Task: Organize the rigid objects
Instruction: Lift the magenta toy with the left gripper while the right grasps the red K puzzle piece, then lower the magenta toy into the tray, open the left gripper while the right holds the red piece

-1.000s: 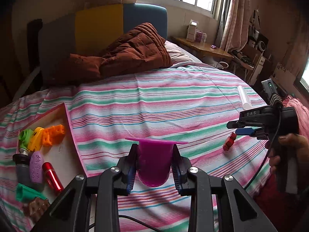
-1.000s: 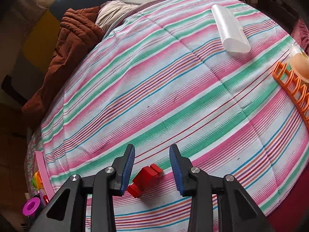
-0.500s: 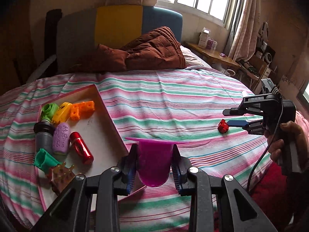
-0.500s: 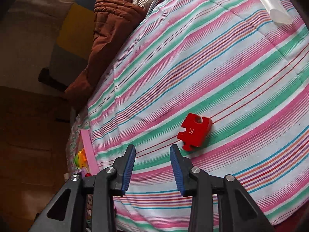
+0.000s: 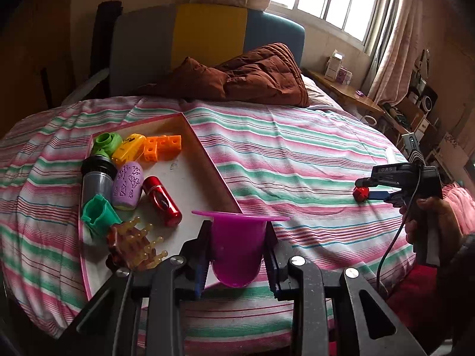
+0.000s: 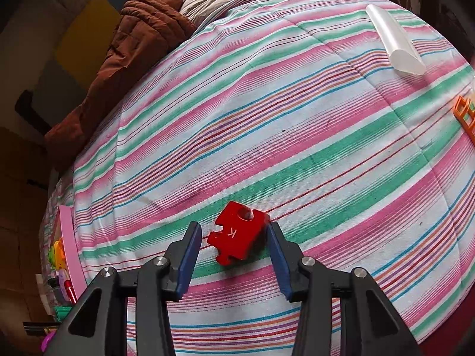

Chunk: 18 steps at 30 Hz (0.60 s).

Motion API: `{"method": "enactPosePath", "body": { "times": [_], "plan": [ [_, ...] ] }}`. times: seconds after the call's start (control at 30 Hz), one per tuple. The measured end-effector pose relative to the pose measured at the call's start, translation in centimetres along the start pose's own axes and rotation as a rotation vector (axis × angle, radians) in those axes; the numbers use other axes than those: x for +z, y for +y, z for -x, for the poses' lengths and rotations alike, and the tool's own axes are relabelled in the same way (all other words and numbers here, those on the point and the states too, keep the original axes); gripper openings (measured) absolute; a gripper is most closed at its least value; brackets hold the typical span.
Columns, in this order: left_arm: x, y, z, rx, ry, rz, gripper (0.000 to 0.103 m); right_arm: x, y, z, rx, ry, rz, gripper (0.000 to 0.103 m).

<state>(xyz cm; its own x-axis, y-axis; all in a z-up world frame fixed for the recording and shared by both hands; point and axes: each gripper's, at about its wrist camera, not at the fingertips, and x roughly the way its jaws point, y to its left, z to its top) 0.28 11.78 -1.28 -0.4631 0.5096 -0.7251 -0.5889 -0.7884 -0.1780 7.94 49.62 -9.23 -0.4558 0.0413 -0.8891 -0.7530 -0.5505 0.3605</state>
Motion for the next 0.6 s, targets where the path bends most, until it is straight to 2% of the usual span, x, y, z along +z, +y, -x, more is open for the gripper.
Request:
{"method": "enactPosePath", "body": {
  "times": [0.1, 0.13, 0.27, 0.43, 0.6],
  "plan": [
    [-0.3, 0.9, 0.3, 0.017, -0.001, 0.020, 0.033, -0.3, 1.9, -0.7, -0.113, -0.026, 0.143, 0.042],
    [-0.4, 1.3, 0.4, 0.025, -0.001, 0.029, 0.033, -0.5, 2.5, -0.9, -0.154, -0.034, 0.186, 0.032],
    [-0.4, 3.3, 0.8, 0.065, -0.007, 0.072, 0.033, -1.7, 4.5, -1.5, -0.291, -0.062, 0.357, 0.031],
    [0.4, 5.4, 1.1, 0.144, -0.017, 0.118, 0.033, -1.6, 4.3, -1.5, -0.290, -0.058, 0.387, 0.032],
    [1.6, 5.8, 1.1, 0.250, -0.032, 0.099, 0.033, -1.7, 5.2, -2.5, -0.318, -0.078, 0.445, 0.032]
  ]
}}
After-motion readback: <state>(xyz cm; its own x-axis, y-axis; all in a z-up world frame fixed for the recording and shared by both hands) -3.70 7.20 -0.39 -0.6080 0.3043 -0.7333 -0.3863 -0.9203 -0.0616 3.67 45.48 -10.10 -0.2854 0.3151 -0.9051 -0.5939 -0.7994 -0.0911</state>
